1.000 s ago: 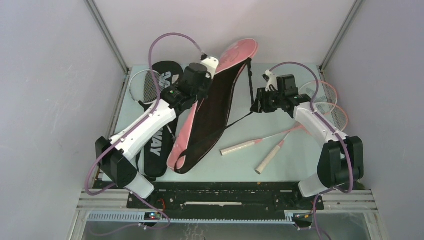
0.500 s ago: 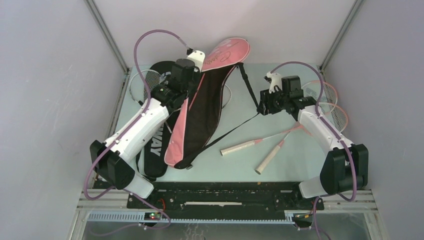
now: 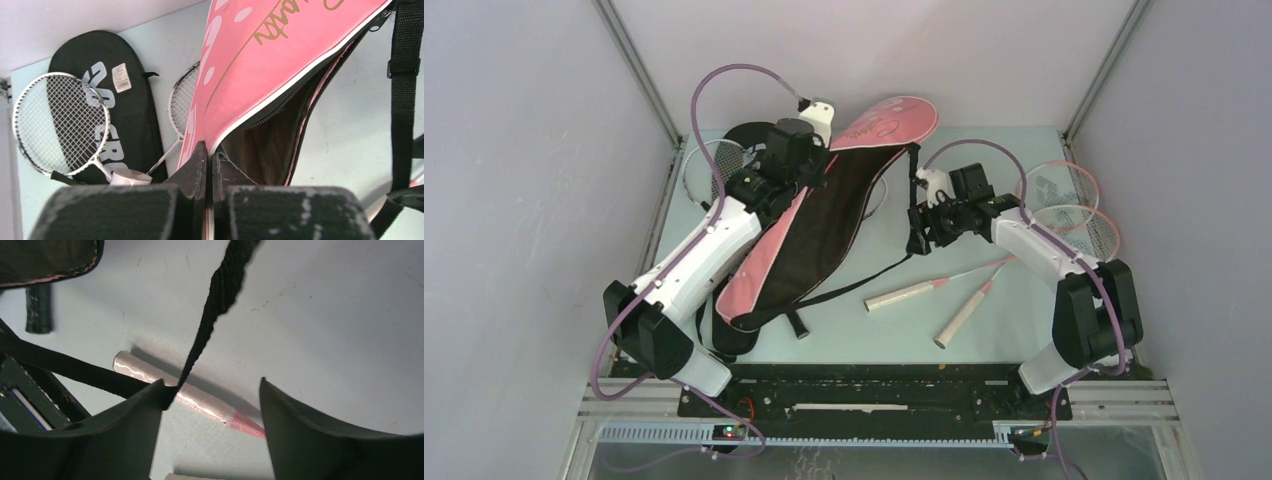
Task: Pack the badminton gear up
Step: Adjust the racket bag.
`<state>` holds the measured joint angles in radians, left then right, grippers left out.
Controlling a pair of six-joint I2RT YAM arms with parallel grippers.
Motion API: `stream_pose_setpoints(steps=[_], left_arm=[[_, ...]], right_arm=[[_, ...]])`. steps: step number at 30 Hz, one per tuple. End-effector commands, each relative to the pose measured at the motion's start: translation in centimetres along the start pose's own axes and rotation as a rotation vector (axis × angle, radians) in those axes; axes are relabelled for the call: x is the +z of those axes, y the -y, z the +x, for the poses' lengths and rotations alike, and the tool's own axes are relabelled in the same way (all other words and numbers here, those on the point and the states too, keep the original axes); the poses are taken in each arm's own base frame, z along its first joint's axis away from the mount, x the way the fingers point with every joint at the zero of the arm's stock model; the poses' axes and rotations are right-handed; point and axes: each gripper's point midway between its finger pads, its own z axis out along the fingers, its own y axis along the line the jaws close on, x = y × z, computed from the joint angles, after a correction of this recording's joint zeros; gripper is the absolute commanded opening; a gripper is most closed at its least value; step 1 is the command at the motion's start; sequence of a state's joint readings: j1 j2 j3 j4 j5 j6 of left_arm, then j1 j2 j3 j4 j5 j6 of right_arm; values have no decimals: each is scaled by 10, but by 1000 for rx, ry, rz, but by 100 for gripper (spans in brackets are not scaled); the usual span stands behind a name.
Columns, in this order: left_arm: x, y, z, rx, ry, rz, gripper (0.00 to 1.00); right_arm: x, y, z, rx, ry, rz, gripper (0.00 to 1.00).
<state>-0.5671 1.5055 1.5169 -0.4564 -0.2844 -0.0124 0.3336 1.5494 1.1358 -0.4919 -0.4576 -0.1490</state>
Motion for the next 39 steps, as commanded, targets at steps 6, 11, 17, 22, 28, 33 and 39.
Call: stream_pose_setpoints(steps=[6, 11, 17, 22, 28, 33, 39], left_arm=[[-1, 34, 0, -58, 38, 100, 0], [6, 47, 7, -76, 14, 122, 0], [12, 54, 8, -113, -13, 133, 0], [13, 56, 4, -148, -22, 129, 0], [10, 59, -9, -161, -14, 151, 0], [2, 59, -20, -189, -9, 184, 0], [-4, 51, -29, -229, 1, 200, 0]], right_arm=[[-18, -26, -52, -51, 94, -47, 91], [-38, -40, -71, -71, 163, -65, 93], [-55, -66, -72, -96, 202, -167, 89], [-47, -108, -54, -137, 153, -360, 86], [-37, -160, -14, -306, 76, -594, 92], [-29, -196, 6, -394, 68, -685, 95], [-11, -226, 26, -478, 21, -735, 96]])
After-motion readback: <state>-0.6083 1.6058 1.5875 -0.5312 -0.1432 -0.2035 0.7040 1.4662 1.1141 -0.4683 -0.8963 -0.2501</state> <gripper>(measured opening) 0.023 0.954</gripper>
